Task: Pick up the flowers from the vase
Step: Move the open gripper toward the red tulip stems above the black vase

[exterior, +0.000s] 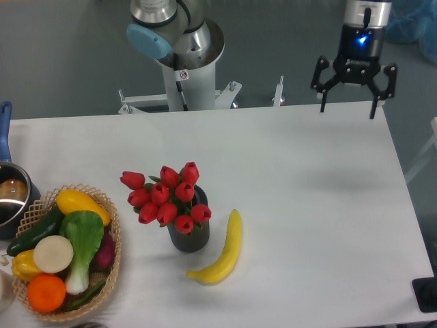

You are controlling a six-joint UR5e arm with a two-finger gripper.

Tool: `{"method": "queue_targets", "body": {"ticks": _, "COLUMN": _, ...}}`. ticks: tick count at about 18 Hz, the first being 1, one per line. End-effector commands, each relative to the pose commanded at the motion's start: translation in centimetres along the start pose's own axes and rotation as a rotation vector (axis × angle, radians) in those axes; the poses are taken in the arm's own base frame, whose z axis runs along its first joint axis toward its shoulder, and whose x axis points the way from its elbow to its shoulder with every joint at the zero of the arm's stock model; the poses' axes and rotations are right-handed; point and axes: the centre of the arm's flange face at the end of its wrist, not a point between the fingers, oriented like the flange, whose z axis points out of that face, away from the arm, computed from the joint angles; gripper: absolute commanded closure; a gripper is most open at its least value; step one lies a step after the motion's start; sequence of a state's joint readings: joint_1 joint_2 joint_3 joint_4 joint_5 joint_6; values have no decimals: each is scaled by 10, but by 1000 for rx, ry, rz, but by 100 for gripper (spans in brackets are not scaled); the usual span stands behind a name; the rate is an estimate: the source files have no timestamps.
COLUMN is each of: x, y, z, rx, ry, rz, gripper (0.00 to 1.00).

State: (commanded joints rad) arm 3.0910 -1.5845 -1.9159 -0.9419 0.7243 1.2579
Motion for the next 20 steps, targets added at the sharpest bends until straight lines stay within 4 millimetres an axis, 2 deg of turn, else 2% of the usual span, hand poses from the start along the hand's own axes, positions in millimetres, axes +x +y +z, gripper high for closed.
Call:
{"method": "queue_targets", "body": {"ticks": 3, "x": -1, "y": 1, "z": 14, "rx": 42, "ry": 36, "rz": 3, "gripper": 0}}
{"method": "queue_targets", "body": {"ticks": 6, "x": 20, "y": -15, "z": 57, "rx": 42, "ry": 132, "rz": 38, "gripper": 0}}
{"method": "queue_targets", "body": {"ticks": 10, "x": 43, "y": -25, "z": 91, "rx": 36, "ry": 209, "rz": 57, "gripper": 0}}
{"method": "queue_targets", "body": {"ticks": 20, "x": 82, "y": -36, "z": 118, "rx": 100, "ry": 307, "rz": 104, "gripper": 0}}
